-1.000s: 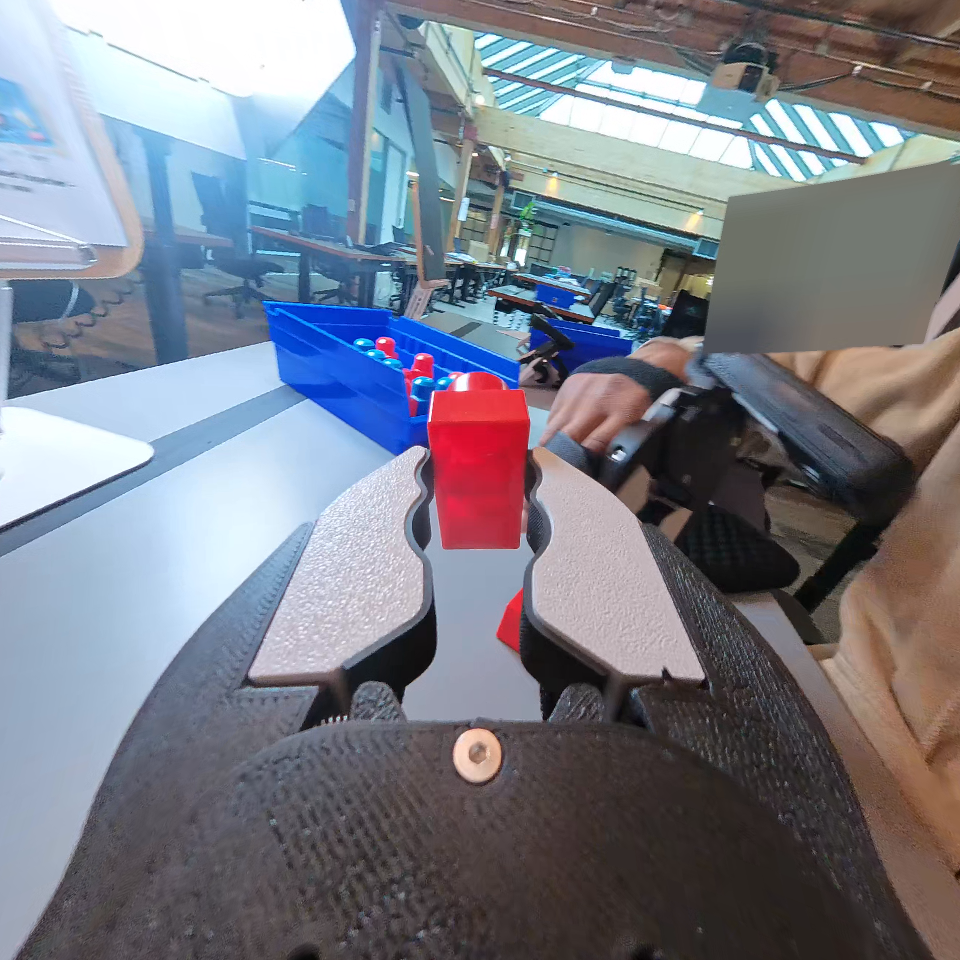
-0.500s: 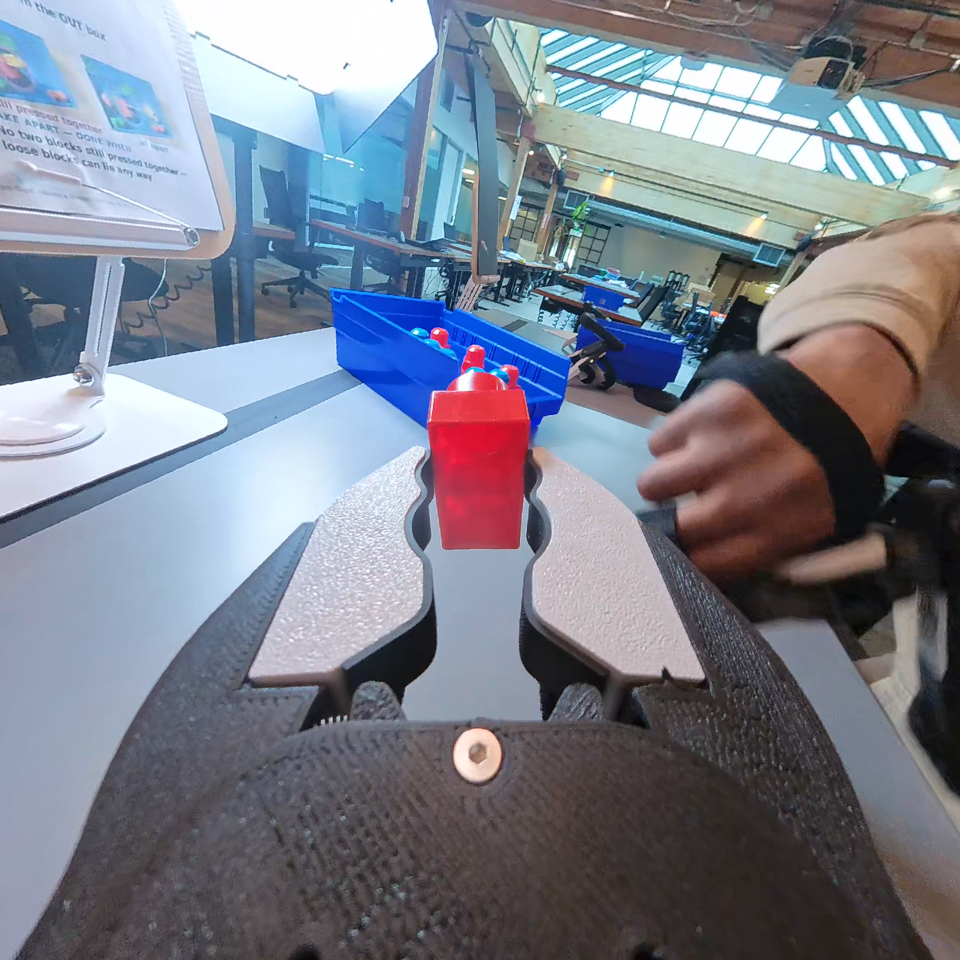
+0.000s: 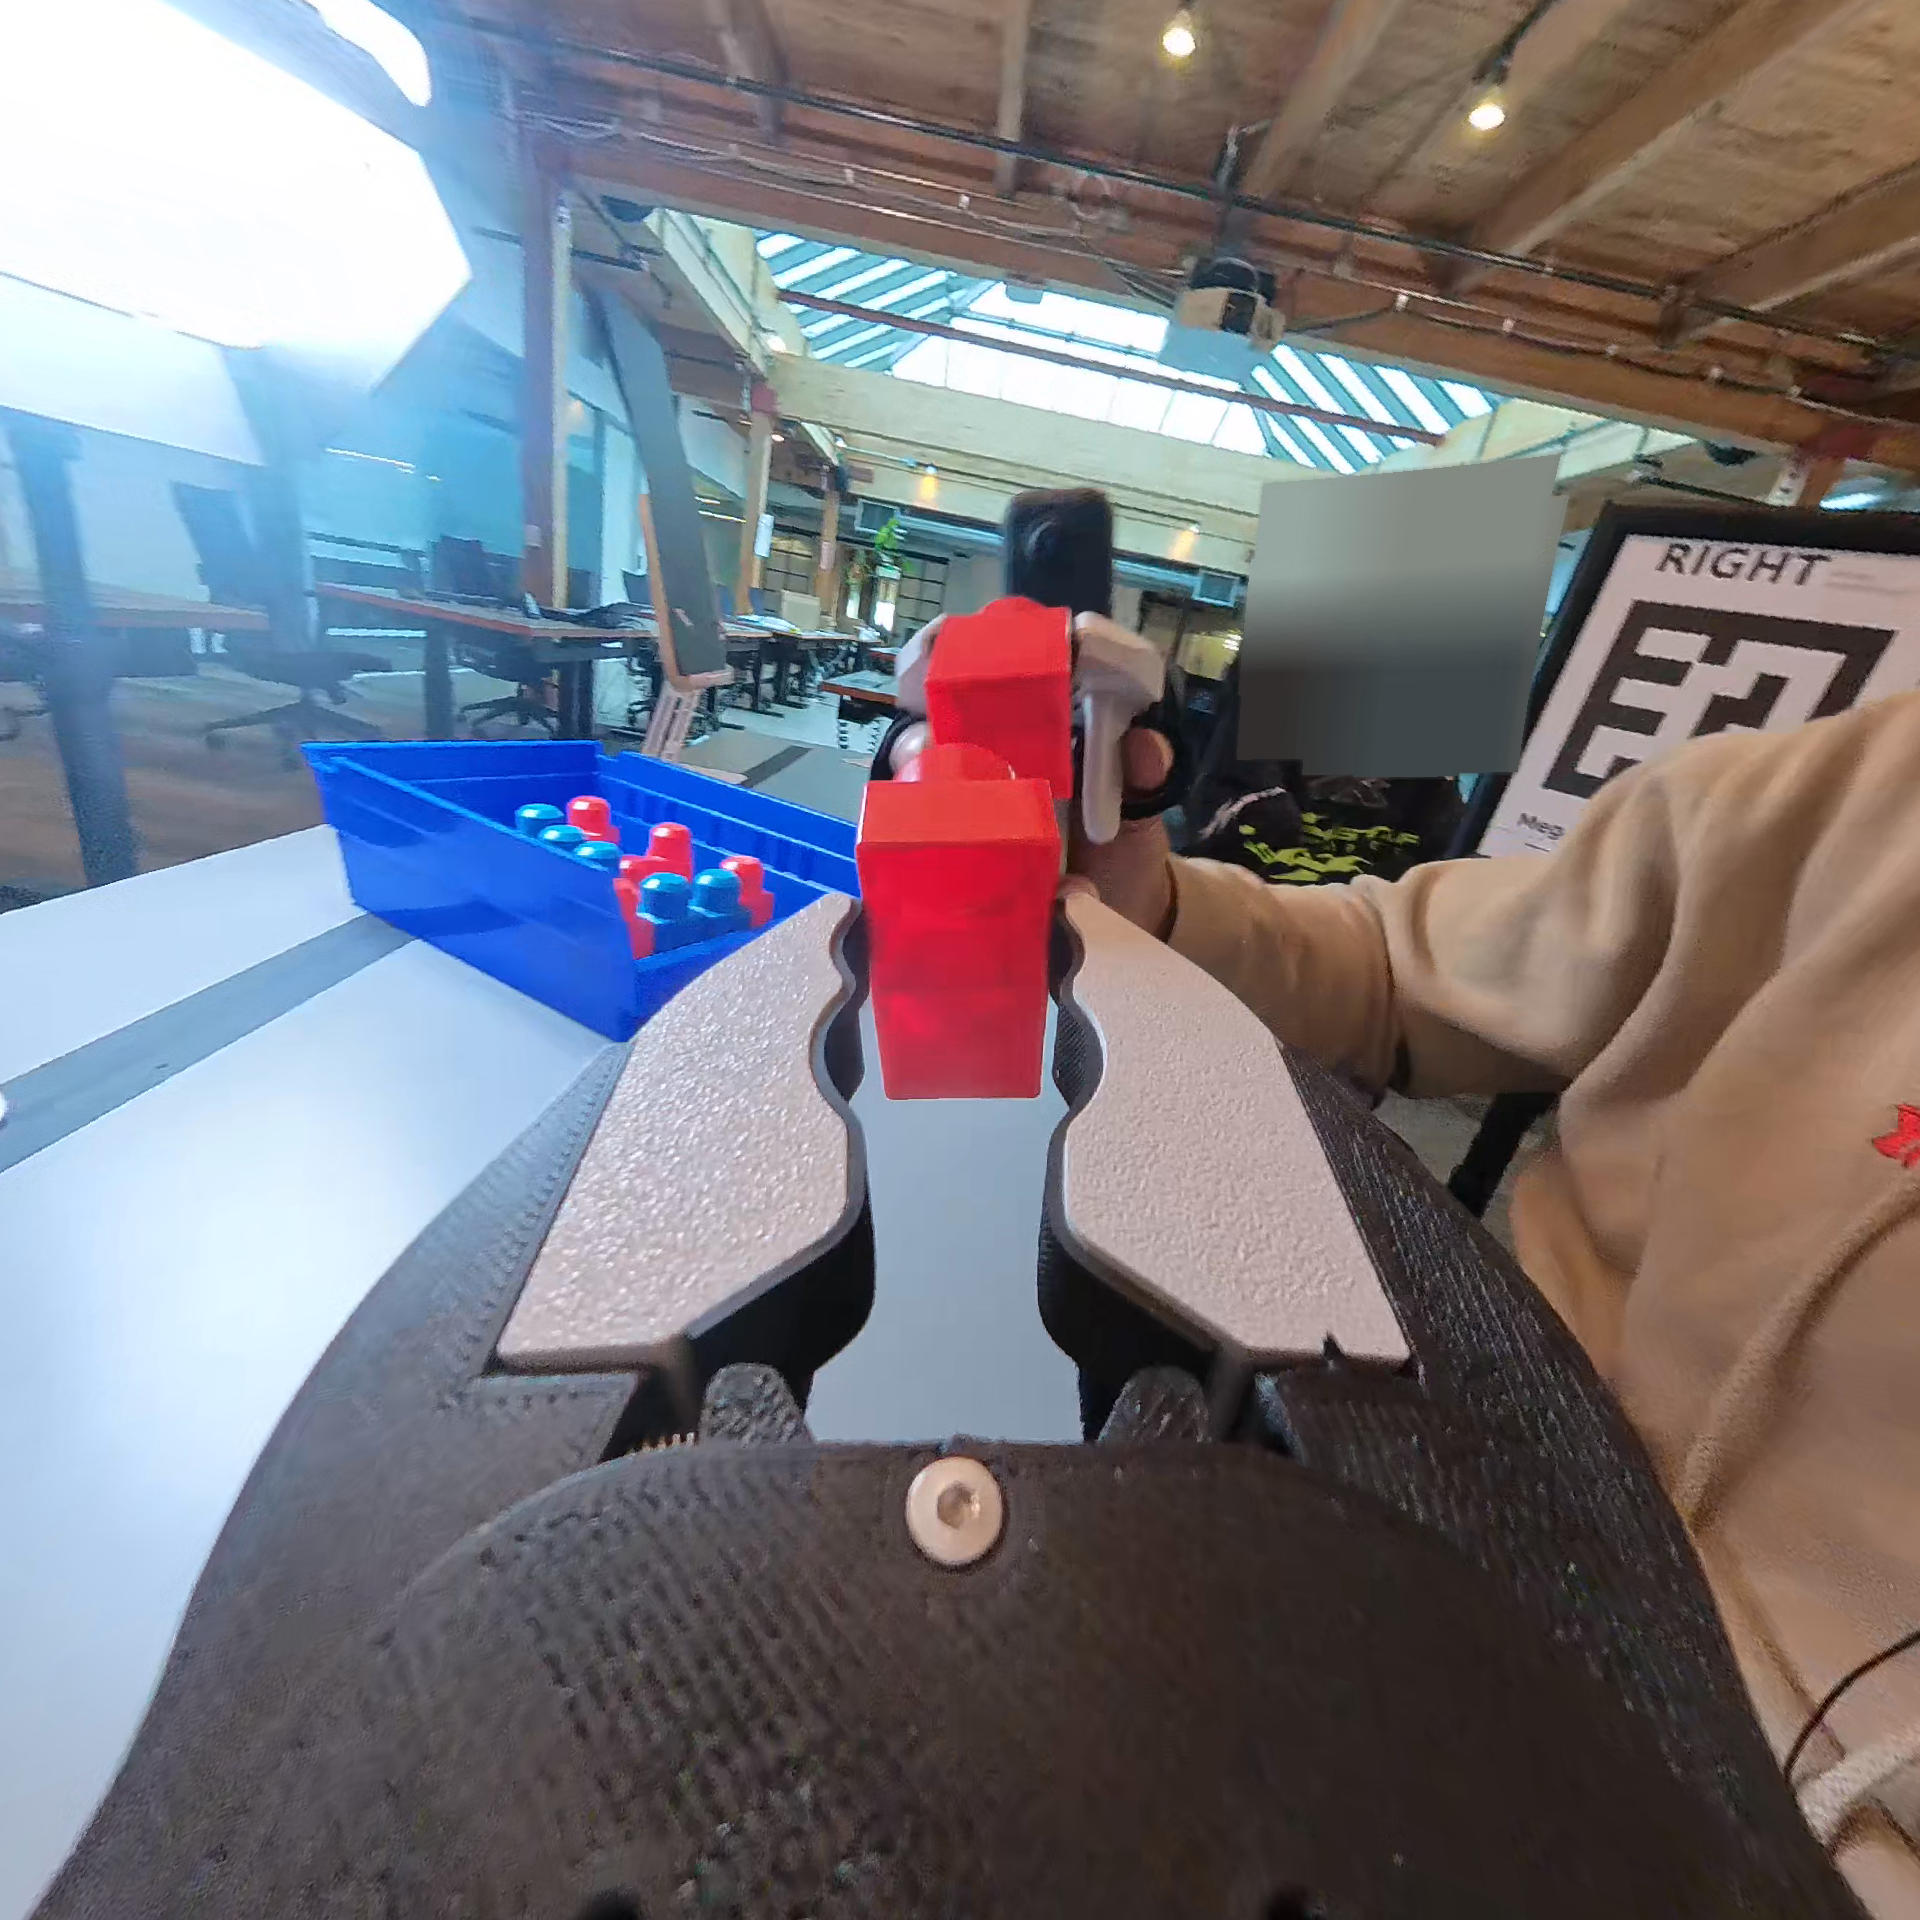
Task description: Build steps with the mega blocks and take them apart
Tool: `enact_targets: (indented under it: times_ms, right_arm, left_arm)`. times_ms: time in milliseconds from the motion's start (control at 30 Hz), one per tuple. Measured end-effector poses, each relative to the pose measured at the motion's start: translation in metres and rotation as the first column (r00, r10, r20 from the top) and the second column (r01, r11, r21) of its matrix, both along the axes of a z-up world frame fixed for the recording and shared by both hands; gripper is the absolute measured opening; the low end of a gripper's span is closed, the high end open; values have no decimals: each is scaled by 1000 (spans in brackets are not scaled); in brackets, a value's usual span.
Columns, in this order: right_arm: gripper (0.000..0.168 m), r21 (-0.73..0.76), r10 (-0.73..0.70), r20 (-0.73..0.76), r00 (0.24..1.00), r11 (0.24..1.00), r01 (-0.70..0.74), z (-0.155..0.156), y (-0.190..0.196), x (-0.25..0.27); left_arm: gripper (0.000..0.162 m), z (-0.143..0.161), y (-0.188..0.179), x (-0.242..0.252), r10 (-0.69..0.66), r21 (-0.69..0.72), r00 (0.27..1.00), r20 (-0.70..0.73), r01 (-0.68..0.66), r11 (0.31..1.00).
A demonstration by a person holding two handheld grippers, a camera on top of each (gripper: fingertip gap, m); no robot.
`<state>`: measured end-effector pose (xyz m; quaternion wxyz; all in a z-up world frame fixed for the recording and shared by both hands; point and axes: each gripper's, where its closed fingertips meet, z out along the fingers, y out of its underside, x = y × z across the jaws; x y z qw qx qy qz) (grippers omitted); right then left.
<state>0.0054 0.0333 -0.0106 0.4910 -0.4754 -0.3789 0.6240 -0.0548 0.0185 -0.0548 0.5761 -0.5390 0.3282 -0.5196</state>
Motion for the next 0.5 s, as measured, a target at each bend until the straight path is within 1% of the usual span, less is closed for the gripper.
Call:
enact_targets:
  times_ms: [100, 167, 267, 333, 467, 500]
  right_arm:
    - [34, -61, 32, -29, 999, 998, -33, -19, -13, -11]
    - [34, -89, 47, -74, 996, 995, -54, -19, -17, -12]
    - [34, -106, 69, -9, 998, 992, -69, -30, -15, -14]
    - [34, -126, 80, 8, 997, 989, -78, -37, -14, -15]
    - [34, -106, 93, 151, 984, 991, -78, -57, -13, -14]
    - [34, -106, 86, 145, 986, 992, -71, -58, -12, -14]
  left_arm:
    - [33, 0, -13, 20, -47, 20, 999, -17, 47, 999]
    - [33, -2, -18, 25, -71, 23, 997, -21, 71, 997]
    - [33, -12, -16, 24, -69, 11, 995, -72, 70, 998]
    - [33, -20, -15, 27, -74, -3, 991, -109, 74, 997]
    - [33, -35, -12, 28, -80, -35, 980, -181, 75, 997]
    - [33, -37, -12, 29, -83, -42, 979, -187, 76, 996]
